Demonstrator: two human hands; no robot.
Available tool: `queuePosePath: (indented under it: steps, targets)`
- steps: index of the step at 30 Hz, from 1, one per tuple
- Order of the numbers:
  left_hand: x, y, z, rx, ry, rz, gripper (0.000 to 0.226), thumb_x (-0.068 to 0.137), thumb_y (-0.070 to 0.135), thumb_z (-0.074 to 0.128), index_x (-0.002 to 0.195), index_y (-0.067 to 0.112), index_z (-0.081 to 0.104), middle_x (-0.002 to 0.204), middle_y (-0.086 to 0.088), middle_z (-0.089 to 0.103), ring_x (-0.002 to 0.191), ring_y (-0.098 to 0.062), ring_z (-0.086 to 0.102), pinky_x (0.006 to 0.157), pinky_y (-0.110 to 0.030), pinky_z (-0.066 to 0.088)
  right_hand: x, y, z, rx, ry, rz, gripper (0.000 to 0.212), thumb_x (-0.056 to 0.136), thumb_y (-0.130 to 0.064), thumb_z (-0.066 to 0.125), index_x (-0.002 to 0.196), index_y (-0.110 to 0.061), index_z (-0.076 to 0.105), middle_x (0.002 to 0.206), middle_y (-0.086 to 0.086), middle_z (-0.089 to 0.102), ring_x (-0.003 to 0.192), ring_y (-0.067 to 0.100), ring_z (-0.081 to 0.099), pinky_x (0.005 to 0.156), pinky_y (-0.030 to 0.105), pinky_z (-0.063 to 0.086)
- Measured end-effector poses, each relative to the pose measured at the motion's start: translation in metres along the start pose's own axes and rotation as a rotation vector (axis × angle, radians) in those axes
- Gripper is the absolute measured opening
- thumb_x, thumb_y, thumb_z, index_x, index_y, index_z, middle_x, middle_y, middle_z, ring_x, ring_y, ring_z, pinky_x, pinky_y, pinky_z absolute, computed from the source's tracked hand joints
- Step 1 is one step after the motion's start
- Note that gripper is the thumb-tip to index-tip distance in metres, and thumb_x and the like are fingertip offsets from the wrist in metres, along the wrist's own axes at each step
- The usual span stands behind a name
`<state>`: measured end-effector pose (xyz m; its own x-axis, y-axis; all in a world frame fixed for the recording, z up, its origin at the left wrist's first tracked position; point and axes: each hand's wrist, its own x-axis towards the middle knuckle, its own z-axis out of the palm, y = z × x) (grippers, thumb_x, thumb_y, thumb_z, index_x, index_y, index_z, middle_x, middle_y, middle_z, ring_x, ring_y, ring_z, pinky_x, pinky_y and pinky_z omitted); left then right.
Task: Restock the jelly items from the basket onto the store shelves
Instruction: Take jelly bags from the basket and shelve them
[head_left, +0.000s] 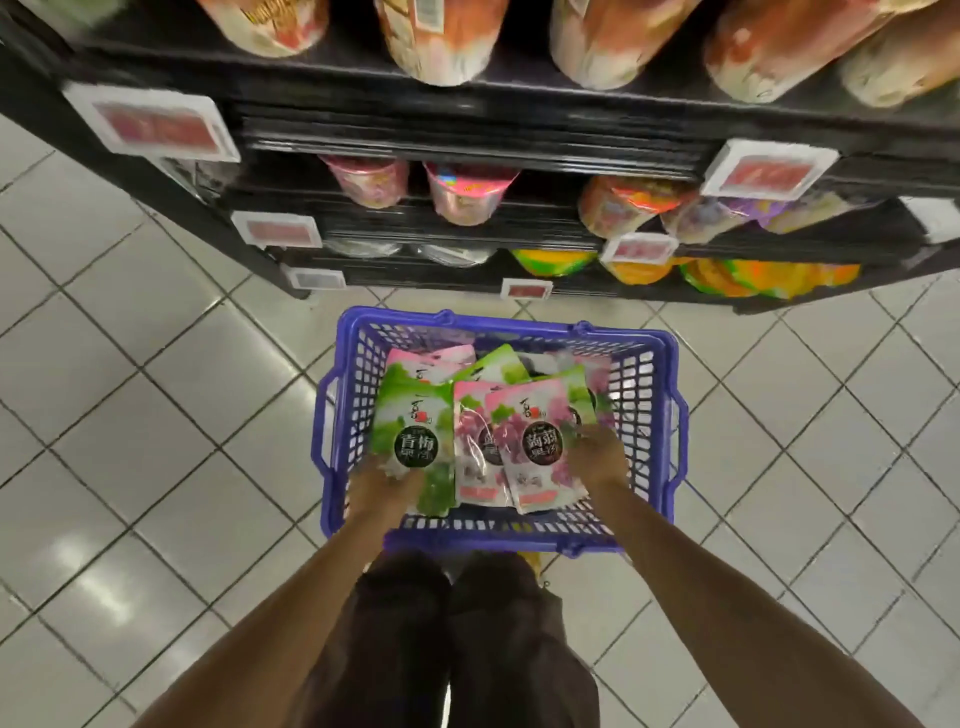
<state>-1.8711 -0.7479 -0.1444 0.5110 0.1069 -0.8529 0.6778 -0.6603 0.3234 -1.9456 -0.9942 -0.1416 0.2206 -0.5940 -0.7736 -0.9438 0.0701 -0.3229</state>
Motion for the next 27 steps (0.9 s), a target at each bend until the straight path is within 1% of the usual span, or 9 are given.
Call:
queuePosePath:
  steps: [4, 9, 12, 14, 18, 21, 24, 25, 27]
  targets:
    - [0.044, -0.010, 0.028, 0.290, 0.105, 0.000, 0.086, 0.080, 0.040, 0.076, 0.145, 0.003, 0.033, 0.147, -0.019, 0.039, 0.137, -0.037, 0.037, 0.112, -0.046, 0.032, 0.054, 0.014, 0.006, -0.116, 0.073, -0.096, 0.036, 0.090, -0.014, 0.066, 0.123, -0.001, 0.059, 0.118, 0.016, 0.065, 0.110, 0.033, 0.062, 0.083, 0.034, 0.045]
    - [0.064, -0.020, 0.043, 0.173, 0.192, -0.062, 0.089, 0.072, 0.037, 0.083, 0.135, -0.002, 0.032, 0.134, -0.022, 0.048, 0.127, -0.042, 0.047, 0.104, -0.051, 0.042, 0.092, 0.040, 0.012, -0.270, 0.061, -0.099, 0.042, 0.097, -0.013, 0.050, 0.138, -0.006, 0.046, 0.125, 0.020, 0.061, 0.108, 0.035, 0.060, 0.073, 0.031, 0.039]
    - [0.066, -0.023, 0.040, 0.206, 0.196, -0.023, 0.085, 0.068, 0.036, 0.086, 0.127, -0.005, 0.042, 0.126, -0.023, 0.057, 0.120, -0.041, 0.054, 0.099, -0.049, 0.047, 0.099, 0.055, 0.014, -0.318, 0.071, -0.118, 0.048, 0.097, -0.018, 0.053, 0.143, -0.010, 0.041, 0.113, 0.020, 0.066, 0.085, 0.030, 0.059, 0.063, 0.029, 0.039]
    - [0.061, -0.024, 0.037, 0.236, 0.205, 0.014, 0.081, 0.066, 0.035, 0.088, 0.122, -0.006, 0.048, 0.122, -0.024, 0.059, 0.117, -0.040, 0.055, 0.096, -0.048, 0.048, 0.098, 0.060, 0.011, -0.346, 0.067, -0.113, 0.050, 0.094, -0.025, 0.061, 0.139, -0.010, 0.046, 0.105, 0.018, 0.068, 0.077, 0.025, 0.054, 0.053, 0.027, 0.034]
    - [0.043, -0.017, 0.034, 0.175, 0.193, 0.020, 0.079, 0.064, 0.030, 0.090, 0.120, -0.004, 0.045, 0.114, -0.022, 0.062, 0.104, -0.038, 0.062, 0.084, -0.043, 0.054, 0.084, 0.064, -0.002, -0.273, 0.090, -0.077, 0.027, 0.095, -0.025, 0.060, 0.111, -0.004, 0.066, 0.085, 0.008, 0.064, 0.062, 0.018, 0.053, 0.049, 0.024, 0.033]
    - [0.029, -0.002, 0.024, 0.046, 0.108, -0.008, 0.063, 0.065, 0.029, 0.090, 0.113, 0.002, 0.061, 0.095, -0.009, 0.071, 0.087, -0.028, 0.070, 0.074, -0.036, 0.060, 0.063, 0.062, -0.016, -0.211, 0.139, -0.131, 0.026, 0.100, -0.025, 0.050, 0.109, -0.002, 0.056, 0.091, 0.013, 0.062, 0.073, 0.028, 0.056, 0.059, 0.032, 0.038]
    - [0.009, 0.015, 0.005, -0.159, 0.012, -0.049, 0.045, 0.066, 0.028, 0.090, 0.101, 0.008, 0.071, 0.073, -0.003, 0.069, 0.062, -0.018, 0.064, 0.054, -0.027, 0.054, 0.036, 0.053, -0.040, -0.095, 0.191, -0.208, 0.026, 0.101, -0.025, 0.046, 0.120, -0.009, 0.050, 0.102, 0.013, 0.061, 0.091, 0.033, 0.060, 0.069, 0.034, 0.040]
    - [0.001, 0.022, -0.002, -0.212, -0.032, -0.062, 0.044, 0.067, 0.028, 0.089, 0.101, 0.007, 0.072, 0.078, -0.007, 0.071, 0.066, -0.021, 0.065, 0.061, -0.031, 0.056, 0.027, 0.048, -0.049, -0.041, 0.203, -0.241, 0.028, 0.101, -0.026, 0.047, 0.124, -0.011, 0.049, 0.103, 0.012, 0.061, 0.090, 0.031, 0.060, 0.072, 0.032, 0.044]
    - [-0.015, 0.037, -0.016, -0.330, -0.125, -0.059, 0.043, 0.071, 0.022, 0.087, 0.107, 0.005, 0.071, 0.102, -0.016, 0.073, 0.094, -0.034, 0.069, 0.088, -0.047, 0.056, 0.005, 0.036, -0.066, 0.129, 0.185, -0.318, 0.025, 0.101, -0.029, 0.049, 0.122, -0.017, 0.052, 0.102, 0.008, 0.064, 0.082, 0.022, 0.062, 0.068, 0.023, 0.048]
